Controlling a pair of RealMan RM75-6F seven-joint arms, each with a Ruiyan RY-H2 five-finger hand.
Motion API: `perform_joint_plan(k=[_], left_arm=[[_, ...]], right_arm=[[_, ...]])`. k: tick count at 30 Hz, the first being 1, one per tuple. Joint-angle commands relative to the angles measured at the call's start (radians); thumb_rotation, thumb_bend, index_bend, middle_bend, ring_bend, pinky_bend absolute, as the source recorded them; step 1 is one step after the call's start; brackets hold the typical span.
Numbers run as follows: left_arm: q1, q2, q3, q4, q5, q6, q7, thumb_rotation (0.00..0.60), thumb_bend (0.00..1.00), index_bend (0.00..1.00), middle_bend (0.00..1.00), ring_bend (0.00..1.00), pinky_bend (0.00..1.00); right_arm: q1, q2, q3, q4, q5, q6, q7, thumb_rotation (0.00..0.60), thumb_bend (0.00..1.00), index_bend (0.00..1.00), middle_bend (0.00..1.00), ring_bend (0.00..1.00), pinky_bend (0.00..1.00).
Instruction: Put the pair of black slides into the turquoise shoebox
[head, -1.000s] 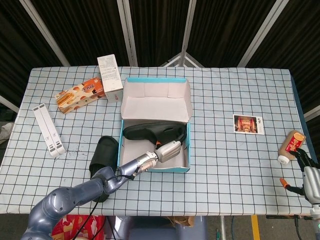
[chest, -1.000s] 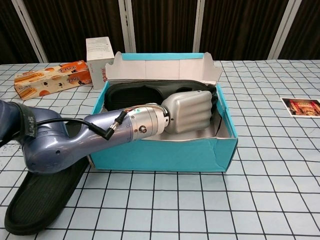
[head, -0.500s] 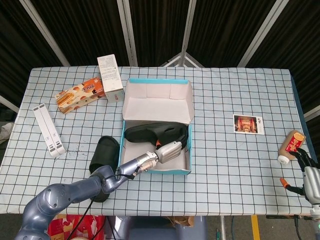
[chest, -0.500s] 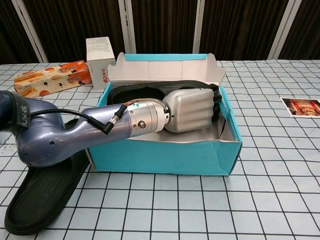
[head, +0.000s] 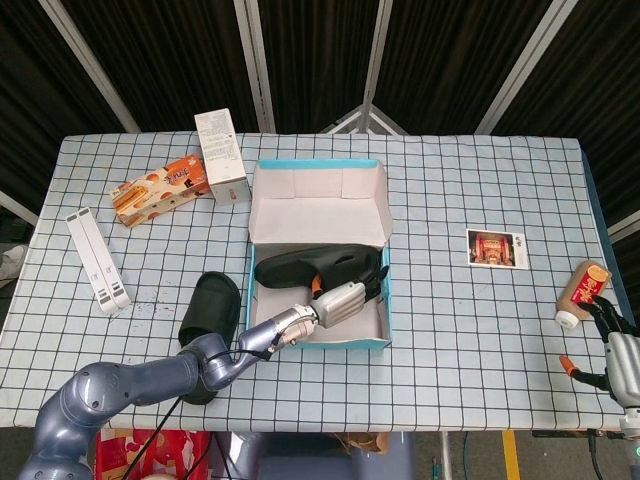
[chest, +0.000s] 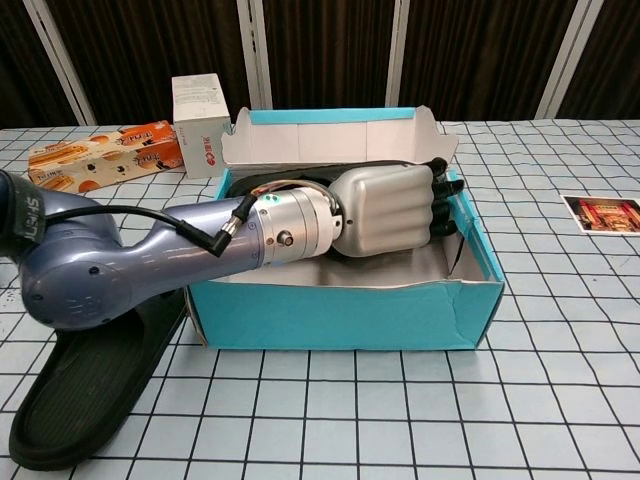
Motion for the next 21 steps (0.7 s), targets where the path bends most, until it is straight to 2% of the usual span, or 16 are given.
perform_joint_plan(k=[1,8,15,21], left_arm=[[0.008,0.04,-0.018,-0.064,-0.03,-0.002,0.051,0.6,0.13,0.0,0.0,0.0,0.15],[0.023,0.113,-0.032,-0.192,-0.088,-0.001,0.153,0.6,0.13,0.0,0.0,0.0,0.15],[0.027,0.156,-0.023,-0.276,-0.117,0.005,0.197,0.6,0.13,0.0,0.01,0.0,0.15],[0.055,0.243,-0.017,-0.427,-0.152,0.049,0.27,0.6,0.13,0.0,0.05,0.0,0.15]], right_arm=[[0.0,0.0,0.0,-0.001,0.0,0.001,0.0,0.6,0.23,0.22,0.13,0.23,0.27],[0.001,0.0,0.0,-0.007,0.001,-0.001,-0.006,0.6,0.23,0.22,0.13,0.23,0.27],[0.002,0.0,0.002,-0.002,0.01,-0.005,-0.005,0.6,0.23,0.22,0.13,0.23,0.27],[0.0,0.001,0.003,0.003,0.011,-0.005,0.003,0.6,0.23,0.22,0.13,0.23,0.27]])
